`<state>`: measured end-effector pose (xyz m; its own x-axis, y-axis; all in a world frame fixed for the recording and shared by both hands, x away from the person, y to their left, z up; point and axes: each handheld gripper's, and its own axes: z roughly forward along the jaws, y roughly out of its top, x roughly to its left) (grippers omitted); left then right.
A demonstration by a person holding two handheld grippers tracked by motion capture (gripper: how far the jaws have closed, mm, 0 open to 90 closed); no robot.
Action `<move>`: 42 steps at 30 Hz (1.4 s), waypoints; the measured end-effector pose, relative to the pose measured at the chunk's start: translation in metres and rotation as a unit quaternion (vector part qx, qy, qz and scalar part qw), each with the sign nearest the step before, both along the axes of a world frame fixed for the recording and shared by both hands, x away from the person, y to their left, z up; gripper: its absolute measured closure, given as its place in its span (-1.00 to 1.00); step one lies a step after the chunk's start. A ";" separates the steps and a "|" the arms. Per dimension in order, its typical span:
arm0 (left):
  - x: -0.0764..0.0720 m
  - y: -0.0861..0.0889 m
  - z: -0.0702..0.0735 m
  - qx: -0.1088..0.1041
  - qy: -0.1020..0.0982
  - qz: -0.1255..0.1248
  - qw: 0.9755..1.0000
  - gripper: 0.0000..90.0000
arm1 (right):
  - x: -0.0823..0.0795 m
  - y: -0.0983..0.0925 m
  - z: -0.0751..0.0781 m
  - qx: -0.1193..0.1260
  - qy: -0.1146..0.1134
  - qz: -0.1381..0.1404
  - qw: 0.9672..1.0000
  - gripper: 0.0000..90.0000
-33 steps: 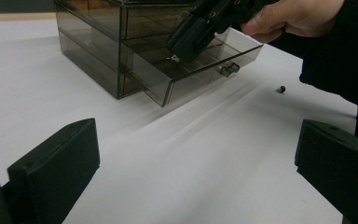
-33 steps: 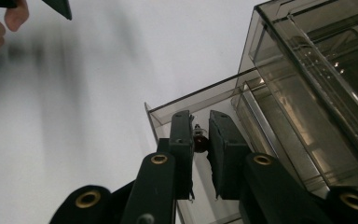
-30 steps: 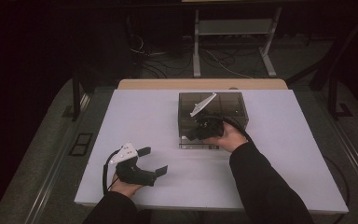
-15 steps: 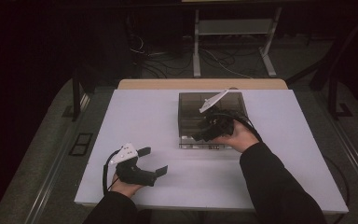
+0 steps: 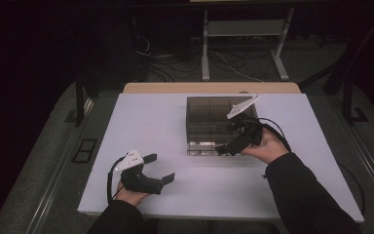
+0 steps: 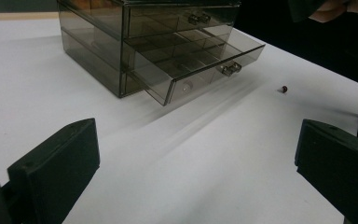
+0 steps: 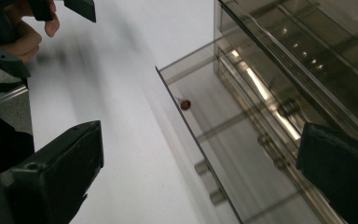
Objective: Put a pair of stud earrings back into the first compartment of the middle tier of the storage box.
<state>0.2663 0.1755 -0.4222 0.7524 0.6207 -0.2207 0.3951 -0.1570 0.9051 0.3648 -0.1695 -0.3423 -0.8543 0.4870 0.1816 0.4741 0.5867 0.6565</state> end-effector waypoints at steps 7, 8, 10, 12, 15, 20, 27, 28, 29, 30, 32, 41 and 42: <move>0.000 0.000 0.000 0.000 0.000 0.002 1.000 -1.00 | -0.010 -0.022 -0.002 0.002 -0.010 -0.016 1.000 -0.99; 0.000 0.000 0.000 0.000 0.001 0.003 1.000 -1.00 | -0.012 -0.025 -0.002 0.002 -0.009 -0.018 1.000 -0.99; 0.000 0.000 0.000 0.000 0.000 0.003 1.000 -1.00 | -0.016 -0.030 -0.003 0.000 -0.010 -0.024 1.000 -0.99; 0.000 0.000 0.000 0.000 0.000 0.003 1.000 -1.00 | -0.018 -0.035 -0.005 0.001 -0.012 -0.026 1.000 -0.99; 0.000 0.000 0.000 0.000 0.000 0.003 1.000 -1.00 | -0.022 -0.041 -0.008 -0.002 -0.012 -0.029 0.999 -0.99; 0.000 0.000 0.000 0.000 0.000 0.004 1.000 -1.00 | -0.028 -0.049 -0.014 -0.001 -0.010 -0.034 0.999 -0.99; -0.001 0.000 0.000 0.000 0.000 0.005 1.000 -1.00 | -0.035 -0.061 -0.018 0.006 -0.009 -0.046 0.999 -0.99; -0.001 0.000 0.000 0.000 0.000 0.005 1.000 -1.00 | -0.036 -0.063 -0.019 0.006 -0.009 -0.047 0.999 -0.99; -0.001 0.000 0.000 0.000 0.000 0.006 1.000 -1.00 | -0.037 -0.064 -0.020 0.005 -0.008 -0.049 0.999 -0.99; -0.001 0.000 0.000 0.000 0.000 0.006 1.000 -1.00 | -0.038 -0.066 -0.022 0.005 -0.007 -0.050 0.999 -0.99; -0.001 0.000 0.000 -0.001 0.000 0.006 1.000 -1.00 | -0.040 -0.069 -0.026 0.003 -0.004 -0.054 0.999 -0.99; -0.001 0.000 0.000 -0.001 0.000 0.006 1.000 -1.00 | -0.048 -0.085 -0.036 0.007 0.004 -0.071 0.997 -0.99; -0.001 0.000 0.000 0.000 0.000 0.006 1.000 -1.00 | -0.049 -0.087 -0.036 0.007 0.004 -0.072 0.997 -0.99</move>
<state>0.2656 0.1757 -0.4223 0.7446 0.6295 -0.2219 0.3976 -0.1514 0.9050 0.3157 -0.2563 -0.3788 -0.7740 0.6020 0.1961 0.5585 0.5033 0.6593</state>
